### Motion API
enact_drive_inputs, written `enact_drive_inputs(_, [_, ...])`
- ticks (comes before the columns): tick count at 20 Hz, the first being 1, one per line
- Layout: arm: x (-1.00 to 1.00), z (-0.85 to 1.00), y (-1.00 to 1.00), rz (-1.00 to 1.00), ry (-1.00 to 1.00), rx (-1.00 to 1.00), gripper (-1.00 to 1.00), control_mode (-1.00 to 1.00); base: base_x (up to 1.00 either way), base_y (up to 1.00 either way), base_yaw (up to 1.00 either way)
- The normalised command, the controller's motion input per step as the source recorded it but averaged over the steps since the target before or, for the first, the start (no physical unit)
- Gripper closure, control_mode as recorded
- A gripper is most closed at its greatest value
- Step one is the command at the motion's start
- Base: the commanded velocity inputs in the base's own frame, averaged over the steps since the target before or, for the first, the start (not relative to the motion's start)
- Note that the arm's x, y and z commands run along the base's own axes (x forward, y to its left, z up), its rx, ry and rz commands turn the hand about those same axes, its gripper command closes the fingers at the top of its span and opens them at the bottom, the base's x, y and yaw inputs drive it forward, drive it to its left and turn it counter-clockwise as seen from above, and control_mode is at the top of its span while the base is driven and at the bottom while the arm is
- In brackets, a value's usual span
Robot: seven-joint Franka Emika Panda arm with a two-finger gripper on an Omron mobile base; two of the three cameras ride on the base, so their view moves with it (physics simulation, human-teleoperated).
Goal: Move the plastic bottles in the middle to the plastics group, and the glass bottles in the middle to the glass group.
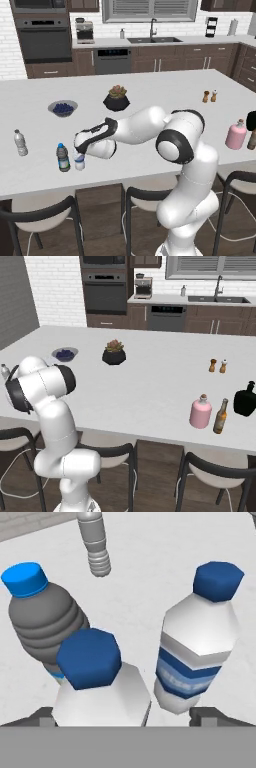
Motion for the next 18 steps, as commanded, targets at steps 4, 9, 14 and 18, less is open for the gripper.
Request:
enact_drive_inputs(4, [-0.15,0.17,-0.04,-0.08,-0.05,0.00,-1.00,-1.00,0.00,0.00,0.00])
enact_drive_inputs(9, [-0.16,0.28,-0.09,-0.11,0.00,0.00,-1.00,-1.00,0.00,0.00,0.00])
enact_drive_inputs(14, [-0.16,0.29,-0.12,-0.15,0.00,0.00,-1.00,-1.00,0.00,0.00,0.00])
enact_drive_inputs(18, [-0.20,0.32,-0.17,-0.16,0.00,0.00,-1.00,-1.00,0.00,0.00,0.00])
